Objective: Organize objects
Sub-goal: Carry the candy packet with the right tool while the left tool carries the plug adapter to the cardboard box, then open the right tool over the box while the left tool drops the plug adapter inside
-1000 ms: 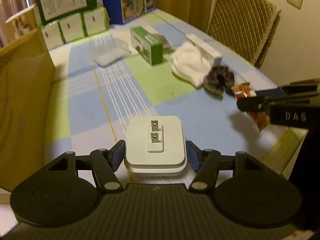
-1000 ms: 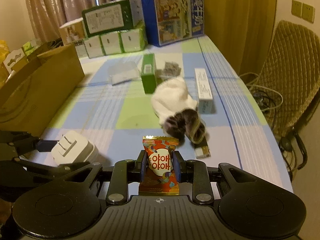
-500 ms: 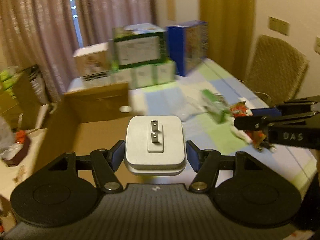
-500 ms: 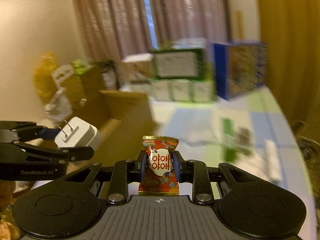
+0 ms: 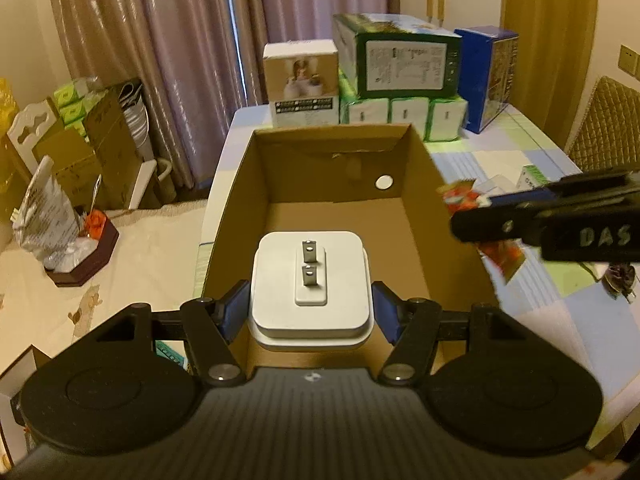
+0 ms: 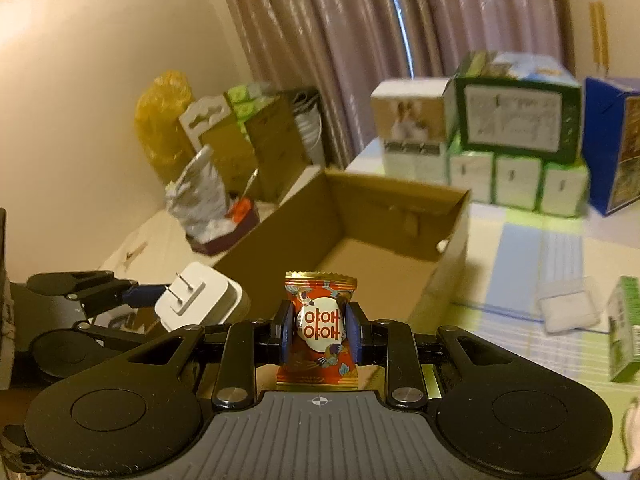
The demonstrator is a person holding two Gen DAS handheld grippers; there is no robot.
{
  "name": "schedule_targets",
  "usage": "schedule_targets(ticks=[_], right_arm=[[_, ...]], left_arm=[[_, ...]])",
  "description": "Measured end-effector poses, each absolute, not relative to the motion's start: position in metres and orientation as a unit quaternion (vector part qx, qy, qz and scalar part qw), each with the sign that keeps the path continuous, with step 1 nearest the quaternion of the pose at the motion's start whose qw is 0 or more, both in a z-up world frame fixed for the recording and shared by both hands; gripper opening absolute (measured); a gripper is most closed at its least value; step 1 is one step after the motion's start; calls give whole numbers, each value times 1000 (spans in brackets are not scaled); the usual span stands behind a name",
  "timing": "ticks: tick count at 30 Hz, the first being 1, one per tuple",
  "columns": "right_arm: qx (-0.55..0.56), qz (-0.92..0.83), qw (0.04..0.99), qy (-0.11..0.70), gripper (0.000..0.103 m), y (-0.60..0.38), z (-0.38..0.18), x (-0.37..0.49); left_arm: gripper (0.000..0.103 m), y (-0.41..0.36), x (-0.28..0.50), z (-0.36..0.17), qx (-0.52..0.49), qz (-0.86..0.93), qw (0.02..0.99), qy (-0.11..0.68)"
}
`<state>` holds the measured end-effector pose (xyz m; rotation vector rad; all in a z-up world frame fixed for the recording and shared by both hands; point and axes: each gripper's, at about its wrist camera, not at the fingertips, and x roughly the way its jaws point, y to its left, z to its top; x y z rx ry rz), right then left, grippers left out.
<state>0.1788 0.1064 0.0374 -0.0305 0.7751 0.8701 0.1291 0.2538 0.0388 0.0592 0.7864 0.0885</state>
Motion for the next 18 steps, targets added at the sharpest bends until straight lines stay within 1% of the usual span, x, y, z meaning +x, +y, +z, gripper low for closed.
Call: schedule_targets(ticks=[6, 7, 8, 9, 10, 11, 18], right_arm=[[-14, 407, 830, 380, 25, 120, 19, 190], [-10, 408, 831, 379, 29, 120, 18, 192], [-5, 409, 830, 378, 41, 119, 17, 194], [6, 410, 831, 377, 52, 118, 17, 196], [19, 407, 832, 377, 69, 115, 18, 198], [26, 402, 835, 374, 72, 112, 20, 200], [42, 383, 852, 355, 72, 75, 40, 193]], left_arm=[[60, 262, 135, 29, 23, 40, 923, 383], [60, 263, 137, 28, 25, 38, 923, 382], [61, 263, 138, 26, 25, 40, 923, 381], [67, 264, 139, 25, 22, 44, 924, 378], [70, 266, 139, 25, 19, 48, 925, 377], [71, 266, 139, 26, 16, 50, 925, 376], [71, 261, 118, 39, 2, 59, 932, 358]])
